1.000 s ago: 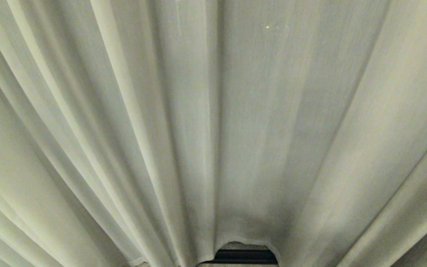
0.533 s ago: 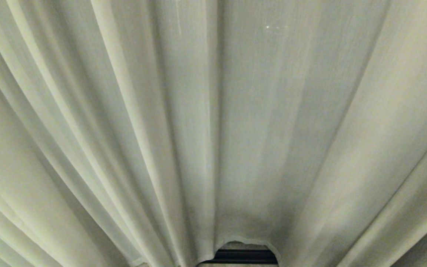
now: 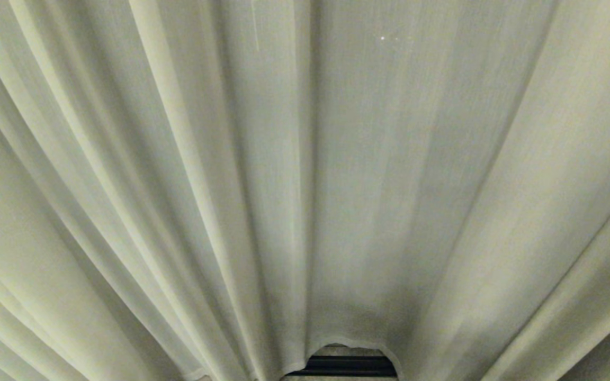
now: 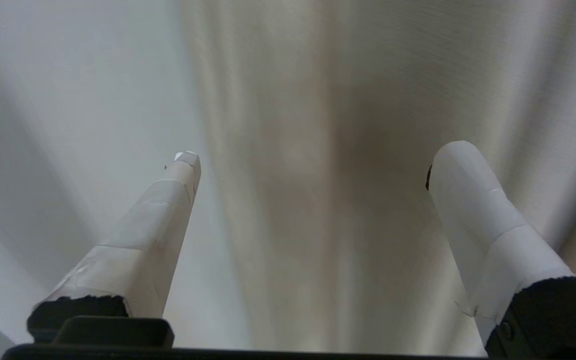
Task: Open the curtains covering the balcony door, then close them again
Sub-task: Close the outer curtains on both sides
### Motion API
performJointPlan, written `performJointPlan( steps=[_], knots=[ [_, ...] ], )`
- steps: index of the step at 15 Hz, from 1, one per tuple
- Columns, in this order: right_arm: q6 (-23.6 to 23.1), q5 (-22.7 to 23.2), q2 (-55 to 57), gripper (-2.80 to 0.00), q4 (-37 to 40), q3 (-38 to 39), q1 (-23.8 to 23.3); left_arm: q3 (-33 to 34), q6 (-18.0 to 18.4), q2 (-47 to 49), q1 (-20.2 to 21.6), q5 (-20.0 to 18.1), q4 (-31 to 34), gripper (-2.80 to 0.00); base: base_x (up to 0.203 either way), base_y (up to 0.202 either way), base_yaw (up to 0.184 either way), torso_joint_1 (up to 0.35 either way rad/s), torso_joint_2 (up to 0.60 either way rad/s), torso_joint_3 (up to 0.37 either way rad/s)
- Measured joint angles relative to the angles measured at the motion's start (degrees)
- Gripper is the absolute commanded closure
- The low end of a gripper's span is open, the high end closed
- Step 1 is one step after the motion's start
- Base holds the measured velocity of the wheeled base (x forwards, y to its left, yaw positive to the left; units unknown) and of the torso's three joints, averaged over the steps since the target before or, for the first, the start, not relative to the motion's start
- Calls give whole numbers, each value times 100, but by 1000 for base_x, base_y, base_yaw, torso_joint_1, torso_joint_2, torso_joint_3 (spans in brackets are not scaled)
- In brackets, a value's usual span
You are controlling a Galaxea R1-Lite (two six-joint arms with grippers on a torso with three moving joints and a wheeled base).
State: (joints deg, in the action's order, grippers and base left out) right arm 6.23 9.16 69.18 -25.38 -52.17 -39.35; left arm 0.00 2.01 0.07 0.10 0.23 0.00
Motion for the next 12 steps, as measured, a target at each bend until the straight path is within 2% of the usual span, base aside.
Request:
performJointPlan(
  steps=[4, 12],
  knots=[
    [198, 667, 663, -280, -441, -394, 13, 0, 0, 0, 0, -1, 0, 0, 0, 0, 0, 0, 0, 0],
    [209, 770, 1345, -280, -470, -1000, 24, 0, -1, 0, -2, -2, 0, 0, 0, 0, 0, 0, 0, 0]
  ],
)
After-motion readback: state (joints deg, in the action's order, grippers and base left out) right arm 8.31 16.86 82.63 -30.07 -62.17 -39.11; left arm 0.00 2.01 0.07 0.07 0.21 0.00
